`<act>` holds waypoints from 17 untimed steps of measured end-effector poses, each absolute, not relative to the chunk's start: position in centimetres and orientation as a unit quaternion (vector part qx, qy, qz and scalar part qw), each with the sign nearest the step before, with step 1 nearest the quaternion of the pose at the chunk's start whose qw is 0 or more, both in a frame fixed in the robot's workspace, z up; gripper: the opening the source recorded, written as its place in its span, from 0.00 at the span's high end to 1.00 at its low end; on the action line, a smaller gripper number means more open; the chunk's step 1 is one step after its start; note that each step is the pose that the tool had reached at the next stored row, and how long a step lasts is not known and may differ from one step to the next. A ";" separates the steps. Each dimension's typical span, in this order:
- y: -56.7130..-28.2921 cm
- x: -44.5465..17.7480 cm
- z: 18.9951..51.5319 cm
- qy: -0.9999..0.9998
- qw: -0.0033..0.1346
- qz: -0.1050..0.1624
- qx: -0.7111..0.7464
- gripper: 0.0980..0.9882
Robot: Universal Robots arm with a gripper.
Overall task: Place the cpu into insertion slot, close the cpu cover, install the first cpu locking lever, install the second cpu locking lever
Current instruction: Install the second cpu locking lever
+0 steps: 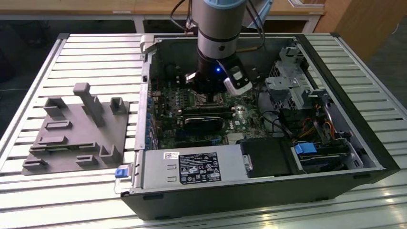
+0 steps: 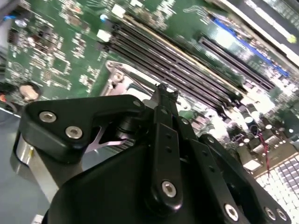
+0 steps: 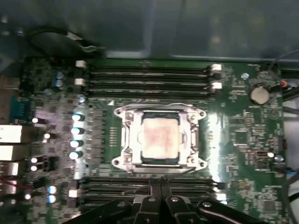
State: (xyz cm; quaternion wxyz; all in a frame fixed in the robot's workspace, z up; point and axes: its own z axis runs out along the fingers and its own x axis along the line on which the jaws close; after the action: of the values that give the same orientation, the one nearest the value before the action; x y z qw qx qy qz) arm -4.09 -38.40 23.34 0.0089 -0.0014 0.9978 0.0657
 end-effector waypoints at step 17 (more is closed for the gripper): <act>-38.9 -6.2 21.8 0.996 0.009 0.090 -0.002 0.99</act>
State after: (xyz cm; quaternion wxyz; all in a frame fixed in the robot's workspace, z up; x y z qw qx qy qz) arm -6.17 -38.92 21.79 0.0089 -0.0019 0.9959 0.0899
